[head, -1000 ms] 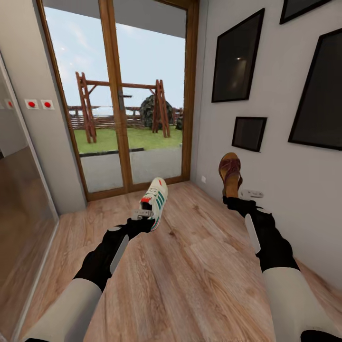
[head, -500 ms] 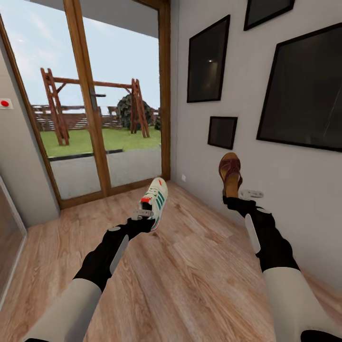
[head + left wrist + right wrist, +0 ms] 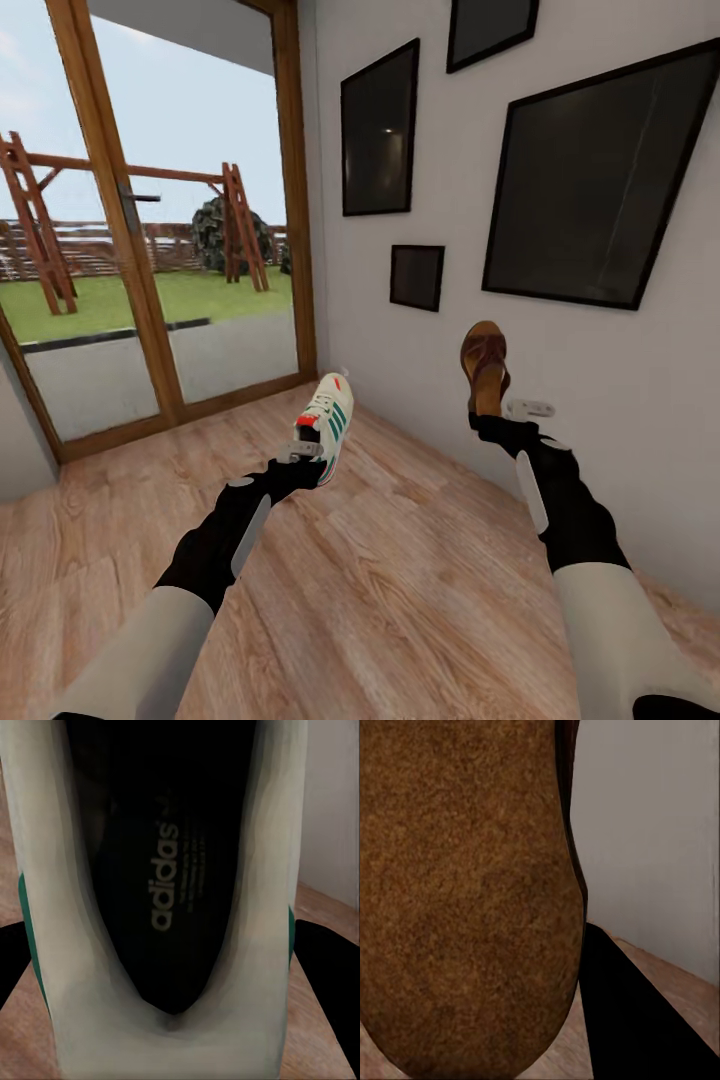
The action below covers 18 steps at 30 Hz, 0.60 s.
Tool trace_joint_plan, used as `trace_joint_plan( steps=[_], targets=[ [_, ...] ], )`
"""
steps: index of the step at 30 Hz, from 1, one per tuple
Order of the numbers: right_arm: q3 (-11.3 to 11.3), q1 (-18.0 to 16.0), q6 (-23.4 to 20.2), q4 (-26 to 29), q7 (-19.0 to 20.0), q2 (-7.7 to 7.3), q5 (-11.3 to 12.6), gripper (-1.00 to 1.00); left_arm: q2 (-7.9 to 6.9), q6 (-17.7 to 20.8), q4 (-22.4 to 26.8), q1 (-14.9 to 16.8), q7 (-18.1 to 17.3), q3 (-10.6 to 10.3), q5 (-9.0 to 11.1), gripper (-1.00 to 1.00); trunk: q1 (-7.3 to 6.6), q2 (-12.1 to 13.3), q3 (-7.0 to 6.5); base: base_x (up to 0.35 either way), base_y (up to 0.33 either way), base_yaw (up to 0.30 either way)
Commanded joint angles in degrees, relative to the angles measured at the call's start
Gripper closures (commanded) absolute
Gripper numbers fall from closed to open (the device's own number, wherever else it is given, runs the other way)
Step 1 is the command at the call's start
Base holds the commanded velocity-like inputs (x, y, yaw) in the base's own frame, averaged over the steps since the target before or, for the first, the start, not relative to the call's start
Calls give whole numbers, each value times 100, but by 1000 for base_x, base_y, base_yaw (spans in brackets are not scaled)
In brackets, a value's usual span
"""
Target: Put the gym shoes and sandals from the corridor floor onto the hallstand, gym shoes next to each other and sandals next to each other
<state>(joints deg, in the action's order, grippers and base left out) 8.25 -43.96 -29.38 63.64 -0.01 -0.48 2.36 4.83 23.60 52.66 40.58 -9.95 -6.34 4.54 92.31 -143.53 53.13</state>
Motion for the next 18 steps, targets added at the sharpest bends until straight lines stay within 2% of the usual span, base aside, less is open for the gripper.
trace_joint_plan(
  steps=[1, 3, 5, 7, 10, 14, 18],
  targets=[
    [3, -1, -2, 0, -8, 2, 44, 100, 0, 31, 4, 1, -5, 1, 49, 100, -1, -3, 6, 0, 0, -300],
    [3, 2, 82, -40, -2, 5, 62, 100, 0, 25, 1, -2, -12, 1, 51, 100, -1, -3, 6, 0, 0, -300],
    [2, 47, 396, -103, 5, 8, 73, 100, 0, 18, 0, -3, -14, 2, 54, 100, -1, -3, 6, 0, 0, -300],
    [-3, 306, 1281, -171, -7, 12, 68, 100, 0, 9, -1, -5, -16, 1, 55, 100, -1, -3, 6, 0, 0, -300],
    [-11, 509, 2009, -215, -21, 19, 70, 100, 0, 1, -3, -6, -16, 1, 55, 100, -1, -3, 6, 0, 0, -300],
    [-22, 740, 2204, -362, -29, 96, 55, 100, 0, -4, -7, -6, -16, 1, 54, 100, -1, -3, 6, 0, 0, -300],
    [-22, 798, 2237, -405, -28, 138, 66, 100, 0, -5, -9, -6, -16, 1, 55, 100, -1, -3, 6, 0, 0, -300]
  ],
)
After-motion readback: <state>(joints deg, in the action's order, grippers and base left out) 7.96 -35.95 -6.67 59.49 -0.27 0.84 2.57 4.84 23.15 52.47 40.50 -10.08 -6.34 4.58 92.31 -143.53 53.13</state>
